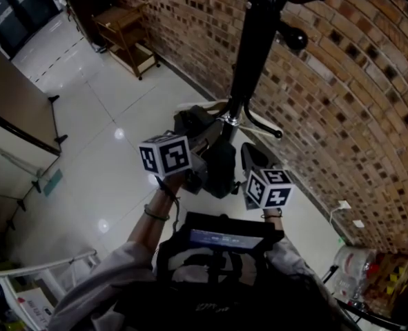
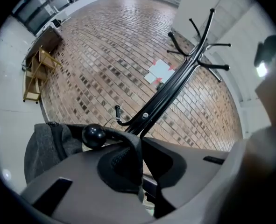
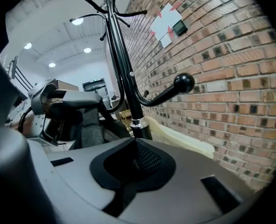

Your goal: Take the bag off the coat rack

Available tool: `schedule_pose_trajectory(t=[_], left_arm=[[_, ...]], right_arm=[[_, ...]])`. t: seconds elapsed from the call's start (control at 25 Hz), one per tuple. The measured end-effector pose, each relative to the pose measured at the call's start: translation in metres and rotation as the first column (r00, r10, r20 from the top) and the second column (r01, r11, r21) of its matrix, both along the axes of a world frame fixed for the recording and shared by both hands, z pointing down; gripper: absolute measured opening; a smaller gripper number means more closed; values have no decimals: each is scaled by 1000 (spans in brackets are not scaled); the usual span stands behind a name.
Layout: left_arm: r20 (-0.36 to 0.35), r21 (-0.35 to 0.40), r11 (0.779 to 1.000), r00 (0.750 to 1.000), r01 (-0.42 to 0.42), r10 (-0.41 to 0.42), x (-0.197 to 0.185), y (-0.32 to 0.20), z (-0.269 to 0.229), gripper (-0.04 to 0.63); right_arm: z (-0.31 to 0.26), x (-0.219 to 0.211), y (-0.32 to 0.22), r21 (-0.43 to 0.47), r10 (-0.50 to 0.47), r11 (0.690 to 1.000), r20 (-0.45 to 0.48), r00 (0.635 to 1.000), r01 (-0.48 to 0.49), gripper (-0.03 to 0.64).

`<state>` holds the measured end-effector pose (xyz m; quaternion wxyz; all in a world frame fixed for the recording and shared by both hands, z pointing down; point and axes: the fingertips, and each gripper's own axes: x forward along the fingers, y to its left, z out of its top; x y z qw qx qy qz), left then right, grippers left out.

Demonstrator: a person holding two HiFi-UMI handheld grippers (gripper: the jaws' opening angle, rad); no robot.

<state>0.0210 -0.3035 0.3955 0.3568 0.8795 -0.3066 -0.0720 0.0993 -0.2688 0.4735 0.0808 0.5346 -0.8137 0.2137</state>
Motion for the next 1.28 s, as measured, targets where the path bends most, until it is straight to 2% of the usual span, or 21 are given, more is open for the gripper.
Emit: schedule_pose_trajectory(t=[0.12, 0.28, 0.52, 0.72, 0.96, 1.28], left_arm=[[-36, -1, 1000, 999, 21, -21, -11, 8, -8, 35], [-45, 22, 998, 997, 56, -55, -25, 13, -22, 35], [-107, 20, 991, 985, 136, -133, -60, 20, -35, 35], [-61, 15, 988, 987, 152, -150, -70, 36, -20, 35], [-2, -30, 983, 983, 181, -181, -91, 52, 8, 35], [36, -138, 959, 968, 249, -247, -133, 77, 60, 35]], right_arm=[[4, -1, 1, -9, -4, 1000, 5, 1000, 4, 2], [4, -7, 2, -8, -18, 1000, 10, 1000, 18, 2], [4, -12, 7, -8, -22, 1000, 7, 1000, 22, 2], [5, -13, 12, -12, -18, 1000, 8, 1000, 18, 2], [10, -20, 21, -20, -9, 1000, 5, 1000, 9, 2], [16, -31, 30, -26, 1, 1000, 4, 1000, -1, 2]])
